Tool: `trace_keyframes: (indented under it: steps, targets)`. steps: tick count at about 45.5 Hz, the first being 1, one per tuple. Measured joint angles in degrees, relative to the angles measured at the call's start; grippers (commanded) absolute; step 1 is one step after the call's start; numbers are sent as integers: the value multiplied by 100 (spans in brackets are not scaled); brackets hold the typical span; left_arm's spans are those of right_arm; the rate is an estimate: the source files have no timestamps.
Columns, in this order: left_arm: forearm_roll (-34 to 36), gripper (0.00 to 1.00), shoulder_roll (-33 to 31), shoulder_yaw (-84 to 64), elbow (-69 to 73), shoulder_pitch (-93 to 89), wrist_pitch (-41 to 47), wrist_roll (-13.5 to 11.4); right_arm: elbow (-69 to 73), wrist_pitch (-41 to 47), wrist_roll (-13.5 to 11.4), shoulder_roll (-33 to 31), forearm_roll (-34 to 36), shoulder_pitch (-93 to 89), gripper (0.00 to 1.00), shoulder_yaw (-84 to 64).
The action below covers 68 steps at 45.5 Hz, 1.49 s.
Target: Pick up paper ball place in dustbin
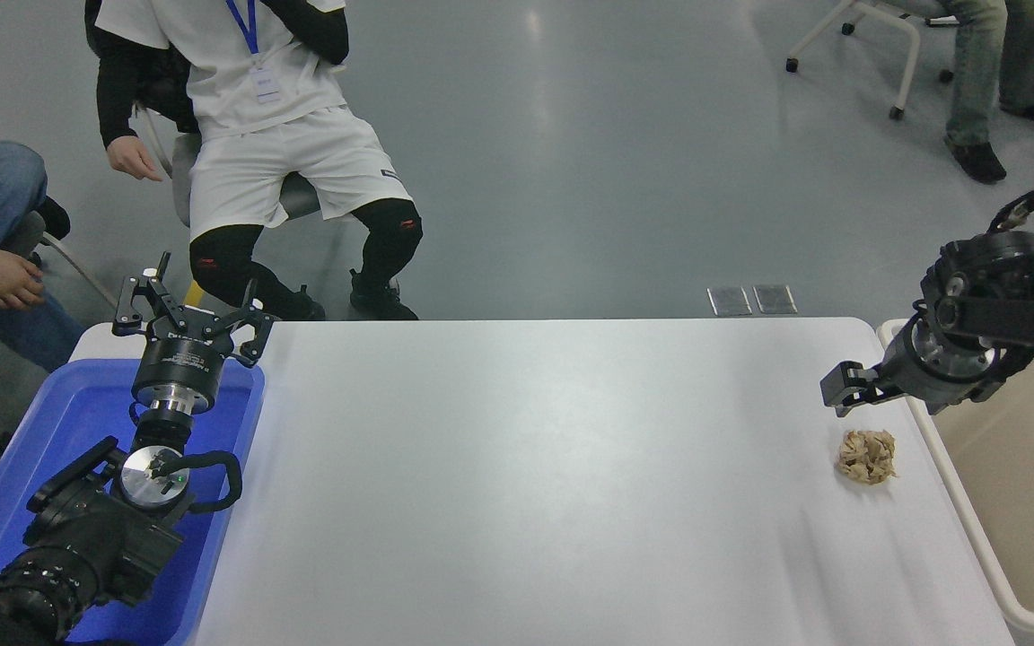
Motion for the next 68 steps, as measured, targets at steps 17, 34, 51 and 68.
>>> trace_keyframes:
  steps: [17, 34, 51, 68]
  targets:
    - [-6, 99, 0, -5, 0, 0, 0, -7, -960, -512, 5, 47, -114, -1078, 100, 304]
    - [-2, 99, 0, -6, 0, 0, 0, -8, -1258, -1335, 23, 104, -126, -1689, 100, 843]
    - [-2, 99, 0, -6, 1, 0, 1, -8, -1676, -1793, 26, 402, -78, -2098, 100, 1206]
    - [-3, 99, 0, -6, 1, 0, 1, -8, -2297, -2070, 24, 806, -76, -2537, 100, 1267]
